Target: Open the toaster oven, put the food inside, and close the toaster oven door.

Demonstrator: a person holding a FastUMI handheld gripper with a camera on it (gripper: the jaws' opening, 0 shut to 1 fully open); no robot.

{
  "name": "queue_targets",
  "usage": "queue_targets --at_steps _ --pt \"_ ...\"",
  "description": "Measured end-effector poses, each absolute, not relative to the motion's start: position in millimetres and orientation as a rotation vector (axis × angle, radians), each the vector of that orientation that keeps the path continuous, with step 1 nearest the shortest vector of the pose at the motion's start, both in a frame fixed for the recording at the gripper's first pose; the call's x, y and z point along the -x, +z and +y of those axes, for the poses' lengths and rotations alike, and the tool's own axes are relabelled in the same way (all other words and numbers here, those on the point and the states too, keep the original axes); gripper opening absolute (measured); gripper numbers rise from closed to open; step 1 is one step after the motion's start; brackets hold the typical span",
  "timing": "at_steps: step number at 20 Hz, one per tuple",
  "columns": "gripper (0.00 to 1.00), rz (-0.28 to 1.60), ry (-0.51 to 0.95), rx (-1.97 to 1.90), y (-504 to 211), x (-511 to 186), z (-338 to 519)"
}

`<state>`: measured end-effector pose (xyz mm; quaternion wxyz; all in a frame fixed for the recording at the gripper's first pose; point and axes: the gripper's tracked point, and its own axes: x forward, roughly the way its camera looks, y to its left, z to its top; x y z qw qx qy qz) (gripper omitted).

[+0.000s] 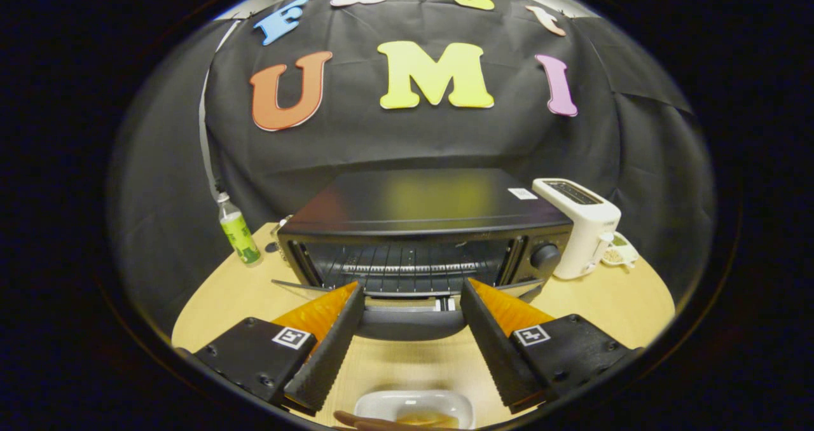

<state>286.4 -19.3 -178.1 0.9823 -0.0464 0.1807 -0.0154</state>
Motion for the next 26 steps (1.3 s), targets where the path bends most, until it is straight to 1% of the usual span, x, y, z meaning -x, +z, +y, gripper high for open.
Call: queue_targets --at_steps 9,12,16,18,21,26 --pt "0.99 0.476 0.001 -0.001 -223 -238 -29" --pt "0.96 0.561 -0.025 -0.018 -249 -227 -34" --pt "0.96 0.672 -0.040 -0.057 -288 -221 -41" --pt "0.97 0.642 -0.030 -0.067 -288 -226 -38" --pt "0.96 0.659 -0.034 -0.038 -290 -221 -47" --pt "0.96 0.618 0.012 -0.084 -274 -194 -40"
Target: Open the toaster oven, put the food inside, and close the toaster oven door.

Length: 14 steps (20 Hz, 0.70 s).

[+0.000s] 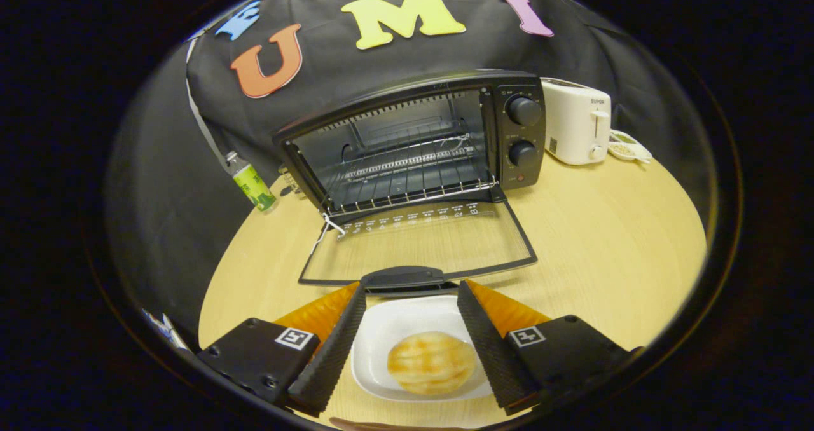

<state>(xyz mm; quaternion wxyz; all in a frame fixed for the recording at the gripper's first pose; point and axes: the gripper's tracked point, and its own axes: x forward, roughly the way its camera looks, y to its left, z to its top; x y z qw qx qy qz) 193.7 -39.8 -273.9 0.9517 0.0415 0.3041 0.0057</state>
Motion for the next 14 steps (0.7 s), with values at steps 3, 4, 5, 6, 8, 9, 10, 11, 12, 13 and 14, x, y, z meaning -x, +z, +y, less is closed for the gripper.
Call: queue_targets --at_steps 3,4,5,6,8,9,10,11,12,13,14 --pt "0.96 0.566 0.028 -0.032 -269 -168 -38" --pt "0.96 0.562 0.029 -0.040 -270 -160 -37" --pt "0.96 0.560 0.030 -0.059 -272 -150 -35" --pt "0.96 0.558 0.040 -0.072 -274 -142 -30" --pt "0.96 0.540 0.056 -0.050 -276 -131 -23" --pt "0.96 0.528 0.053 -0.019 -279 -126 -23" --pt "0.96 0.517 0.038 0.015 -284 -121 -25" --pt "0.96 0.512 0.027 0.041 -292 -117 -27" --pt "0.96 0.512 0.018 0.055 -299 -114 -27" --pt "0.96 0.506 0.014 0.068 -304 -112 -27" --pt "0.96 0.498 0.005 0.082 -308 -113 -28"
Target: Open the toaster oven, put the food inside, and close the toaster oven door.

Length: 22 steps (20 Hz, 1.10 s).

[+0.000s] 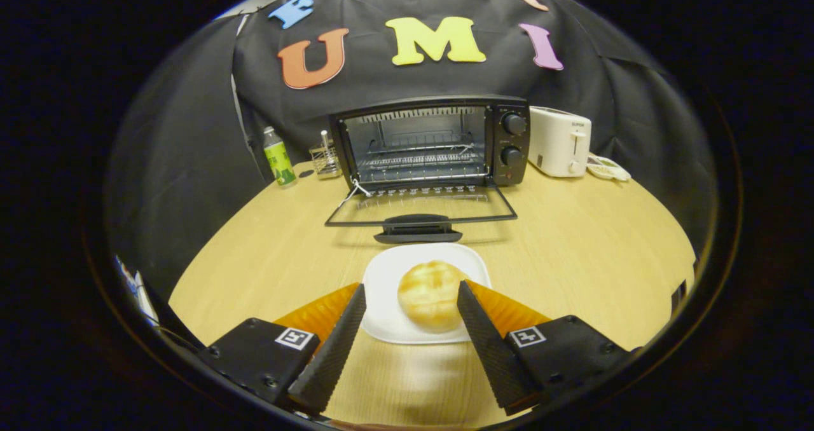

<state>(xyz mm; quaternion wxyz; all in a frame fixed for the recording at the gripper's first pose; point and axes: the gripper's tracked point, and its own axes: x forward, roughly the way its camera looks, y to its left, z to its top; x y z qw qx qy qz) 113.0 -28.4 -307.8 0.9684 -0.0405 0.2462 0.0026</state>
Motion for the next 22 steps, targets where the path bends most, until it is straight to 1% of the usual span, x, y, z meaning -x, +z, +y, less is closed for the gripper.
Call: queue_targets --at_steps 4,10,13,15,19,22 --pt "0.96 0.487 -0.031 0.085 -319 -118 -35" --pt "0.96 0.427 -0.084 0.074 -312 -120 -46" --pt "0.96 0.458 -0.103 0.100 -325 -123 -51" --pt "0.96 0.513 -0.102 0.085 -342 -125 -53" --pt "0.96 0.494 -0.103 0.064 -338 -132 -53" --pt "0.88 0.471 -0.066 -0.016 -328 -132 -47"
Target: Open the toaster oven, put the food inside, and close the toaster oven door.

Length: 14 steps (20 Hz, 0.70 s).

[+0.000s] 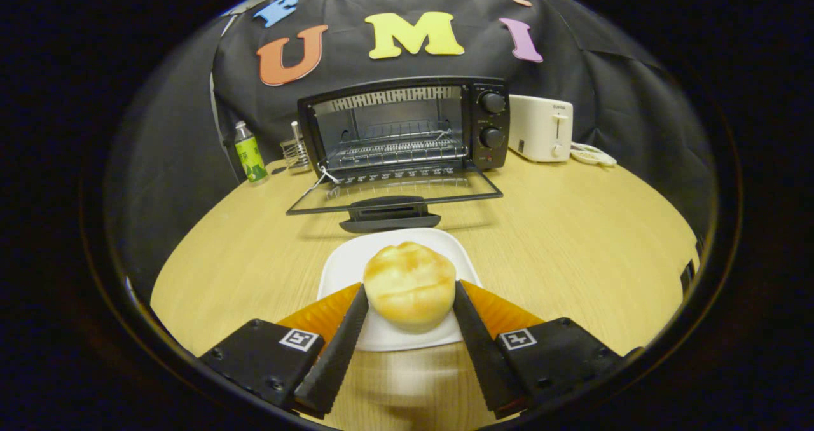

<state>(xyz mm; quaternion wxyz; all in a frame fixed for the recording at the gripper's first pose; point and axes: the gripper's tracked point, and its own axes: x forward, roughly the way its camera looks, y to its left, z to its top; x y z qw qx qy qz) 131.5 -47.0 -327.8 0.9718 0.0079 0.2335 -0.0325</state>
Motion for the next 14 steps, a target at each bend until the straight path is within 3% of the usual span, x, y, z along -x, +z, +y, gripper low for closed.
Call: queue_targets --at_steps 3,14 --pt "0.84 0.385 -0.066 -0.133 -292 -132 -47" --pt "0.84 0.062 -0.030 -0.250 -174 -176 -39"
